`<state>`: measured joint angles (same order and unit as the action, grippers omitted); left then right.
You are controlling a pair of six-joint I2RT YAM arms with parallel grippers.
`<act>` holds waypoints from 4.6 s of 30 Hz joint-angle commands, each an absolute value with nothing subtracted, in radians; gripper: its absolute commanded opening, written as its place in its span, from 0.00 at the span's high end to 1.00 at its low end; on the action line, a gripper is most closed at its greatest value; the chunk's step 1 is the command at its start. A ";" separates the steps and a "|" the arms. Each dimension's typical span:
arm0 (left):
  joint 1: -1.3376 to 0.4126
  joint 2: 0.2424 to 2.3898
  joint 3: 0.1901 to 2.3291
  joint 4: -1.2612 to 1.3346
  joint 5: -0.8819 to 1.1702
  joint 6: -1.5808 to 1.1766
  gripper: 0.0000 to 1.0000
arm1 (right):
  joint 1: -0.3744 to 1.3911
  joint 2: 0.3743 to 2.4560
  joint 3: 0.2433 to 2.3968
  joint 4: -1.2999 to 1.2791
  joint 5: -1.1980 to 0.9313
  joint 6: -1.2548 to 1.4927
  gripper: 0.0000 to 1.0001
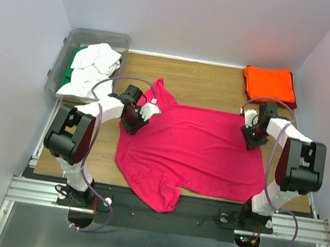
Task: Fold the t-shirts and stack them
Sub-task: Flatten the tshirt out
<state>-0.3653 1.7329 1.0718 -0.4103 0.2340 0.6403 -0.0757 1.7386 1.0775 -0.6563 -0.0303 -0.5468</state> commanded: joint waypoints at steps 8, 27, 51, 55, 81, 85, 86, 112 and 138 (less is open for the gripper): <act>-0.388 1.428 1.049 -0.744 0.435 0.784 0.62 | -0.081 1.431 0.995 -0.867 -0.066 -0.657 0.65; -0.229 1.995 1.709 -0.356 0.523 0.364 0.50 | 0.241 2.151 1.986 -0.647 -0.480 -0.080 0.51; -0.258 2.247 1.781 -0.376 0.522 0.344 0.55 | 0.362 2.444 2.060 -0.566 -0.684 0.086 0.50; -0.258 2.250 1.767 -0.377 0.496 0.334 0.66 | 0.362 2.427 2.019 -0.565 -0.701 0.075 0.54; -0.230 2.049 1.574 -0.425 0.410 0.409 1.00 | 0.328 2.332 1.907 -0.563 -0.729 0.087 0.55; -0.215 2.010 1.581 -0.423 0.457 0.431 0.71 | 0.330 2.292 1.829 -0.561 -0.684 0.045 0.57; -0.215 2.008 1.609 -0.405 0.475 0.428 0.64 | 0.330 2.272 1.815 -0.561 -0.667 0.029 0.57; -0.282 2.375 2.088 -0.360 0.526 0.307 0.46 | -0.081 1.959 1.629 -0.753 -0.365 -0.382 0.40; -0.285 2.399 2.071 -0.390 0.528 0.310 0.48 | -0.272 2.039 1.523 -0.822 -0.301 -0.627 0.55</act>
<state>-0.2859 2.4157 2.0380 -0.3717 0.5049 0.3115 -0.2729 2.0296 1.5379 -0.8097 -0.2955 -0.5938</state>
